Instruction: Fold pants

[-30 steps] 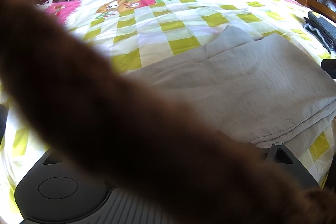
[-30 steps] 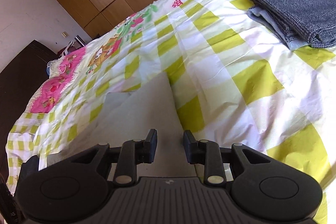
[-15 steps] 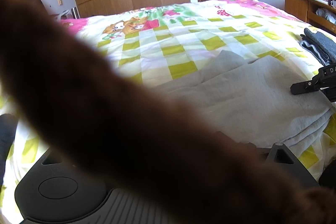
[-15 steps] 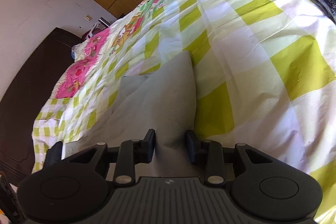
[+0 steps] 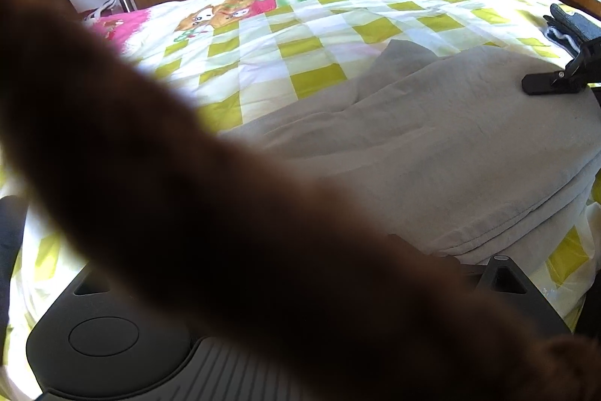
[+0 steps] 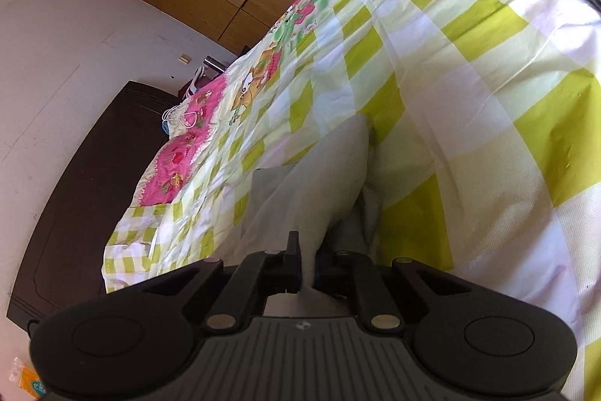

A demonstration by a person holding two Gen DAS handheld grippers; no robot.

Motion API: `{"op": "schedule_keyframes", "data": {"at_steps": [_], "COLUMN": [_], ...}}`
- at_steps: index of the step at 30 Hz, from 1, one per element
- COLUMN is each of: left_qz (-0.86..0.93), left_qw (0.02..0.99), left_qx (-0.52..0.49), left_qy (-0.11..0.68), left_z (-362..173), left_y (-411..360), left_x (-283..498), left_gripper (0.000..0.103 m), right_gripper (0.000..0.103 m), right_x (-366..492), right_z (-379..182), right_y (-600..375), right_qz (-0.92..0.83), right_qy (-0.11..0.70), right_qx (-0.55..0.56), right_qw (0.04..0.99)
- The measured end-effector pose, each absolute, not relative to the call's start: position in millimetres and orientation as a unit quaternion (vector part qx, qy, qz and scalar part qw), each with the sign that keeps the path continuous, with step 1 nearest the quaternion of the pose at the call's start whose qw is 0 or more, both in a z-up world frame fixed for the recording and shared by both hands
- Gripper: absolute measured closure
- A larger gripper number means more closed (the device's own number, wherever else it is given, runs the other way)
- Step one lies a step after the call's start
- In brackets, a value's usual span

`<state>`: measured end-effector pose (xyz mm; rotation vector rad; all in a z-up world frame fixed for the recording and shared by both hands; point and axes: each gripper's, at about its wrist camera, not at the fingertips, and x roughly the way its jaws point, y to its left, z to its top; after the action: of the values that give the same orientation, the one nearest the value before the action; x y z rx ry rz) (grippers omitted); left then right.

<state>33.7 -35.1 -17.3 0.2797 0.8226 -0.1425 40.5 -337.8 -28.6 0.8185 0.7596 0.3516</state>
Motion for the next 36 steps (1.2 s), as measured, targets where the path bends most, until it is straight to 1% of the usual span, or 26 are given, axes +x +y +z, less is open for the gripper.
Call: {"op": "schedule_keyframes", "data": {"at_steps": [8, 12, 14, 17, 21, 23, 25, 32, 33, 35, 36], "left_qz": [-0.105, -0.117, -0.115, -0.108, -0.109, -0.111, -0.116, -0.137, -0.14, -0.149, -0.151], "left_qw": [0.915, 0.922, 0.926, 0.928, 0.929, 0.93, 0.931, 0.931, 0.931, 0.932, 0.932], "left_qx": [0.115, 0.096, 0.093, 0.077, 0.044, 0.037, 0.028, -0.002, -0.006, -0.01, -0.011], "left_qy": [0.372, 0.357, 0.348, 0.347, 0.35, 0.347, 0.345, 0.338, 0.336, 0.331, 0.329], "left_z": [-3, 13, 21, 29, 29, 28, 27, 27, 27, 29, 29], "left_y": [-15, 11, 27, 56, 80, 85, 90, 101, 101, 100, 100], "left_x": [23, 15, 9, -2, -17, -21, -22, -23, -24, -27, -28], "left_gripper": [0.007, 0.007, 0.007, 0.007, 0.007, 0.007, 0.007, 0.007, 0.007, 0.007, 0.007], "right_gripper": [0.08, 0.08, 0.08, 0.08, 0.079, 0.077, 0.076, 0.074, 0.073, 0.067, 0.066], "right_x": [33, 43, 48, 58, 70, 73, 74, 70, 69, 70, 69], "right_z": [57, 95, 104, 97, 57, 35, 23, 34, 38, 41, 42], "right_y": [-285, -222, -185, -124, -52, -34, -29, -22, -21, -18, -17], "right_qz": [0.183, 0.211, 0.225, 0.25, 0.266, 0.267, 0.265, 0.265, 0.269, 0.285, 0.292], "right_qy": [0.33, 0.331, 0.338, 0.362, 0.427, 0.456, 0.473, 0.476, 0.477, 0.493, 0.497], "right_qx": [0.298, 0.235, 0.205, 0.163, 0.091, 0.078, 0.079, 0.055, 0.054, 0.061, 0.068], "right_qw": [0.876, 0.889, 0.891, 0.883, 0.86, 0.845, 0.837, 0.837, 0.835, 0.82, 0.814]}}
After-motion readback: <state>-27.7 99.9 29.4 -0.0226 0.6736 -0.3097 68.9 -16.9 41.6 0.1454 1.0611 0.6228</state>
